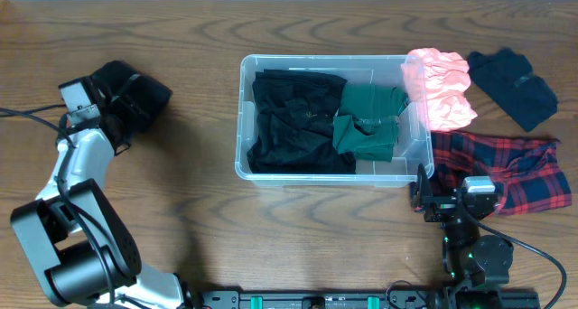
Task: Pack container
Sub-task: 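Grasp the black taped bundle with the left gripper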
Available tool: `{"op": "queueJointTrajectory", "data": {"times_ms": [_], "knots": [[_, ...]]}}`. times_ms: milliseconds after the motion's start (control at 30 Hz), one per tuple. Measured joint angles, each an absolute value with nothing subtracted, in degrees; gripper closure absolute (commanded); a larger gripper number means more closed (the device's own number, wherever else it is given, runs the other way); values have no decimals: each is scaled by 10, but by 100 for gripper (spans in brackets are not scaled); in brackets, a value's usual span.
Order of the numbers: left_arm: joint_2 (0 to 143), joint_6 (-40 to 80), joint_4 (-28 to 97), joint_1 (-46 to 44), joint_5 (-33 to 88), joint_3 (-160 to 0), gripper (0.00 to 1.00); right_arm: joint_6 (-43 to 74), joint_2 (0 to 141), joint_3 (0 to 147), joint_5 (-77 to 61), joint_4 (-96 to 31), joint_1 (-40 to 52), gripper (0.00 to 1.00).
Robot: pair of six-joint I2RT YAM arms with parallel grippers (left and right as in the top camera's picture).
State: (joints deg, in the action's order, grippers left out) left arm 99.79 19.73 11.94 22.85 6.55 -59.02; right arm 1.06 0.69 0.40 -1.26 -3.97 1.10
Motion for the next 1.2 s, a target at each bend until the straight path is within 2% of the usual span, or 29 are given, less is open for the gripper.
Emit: {"op": "queueJointTrajectory", "data": {"times_ms": [1133, 1200], "knots": [[1087, 350, 6, 229, 121, -590, 23, 11, 7, 4, -12, -40, 11, 1], [1090, 350, 0, 229, 121, -591, 27, 11, 7, 4, -13, -40, 11, 1]]}}
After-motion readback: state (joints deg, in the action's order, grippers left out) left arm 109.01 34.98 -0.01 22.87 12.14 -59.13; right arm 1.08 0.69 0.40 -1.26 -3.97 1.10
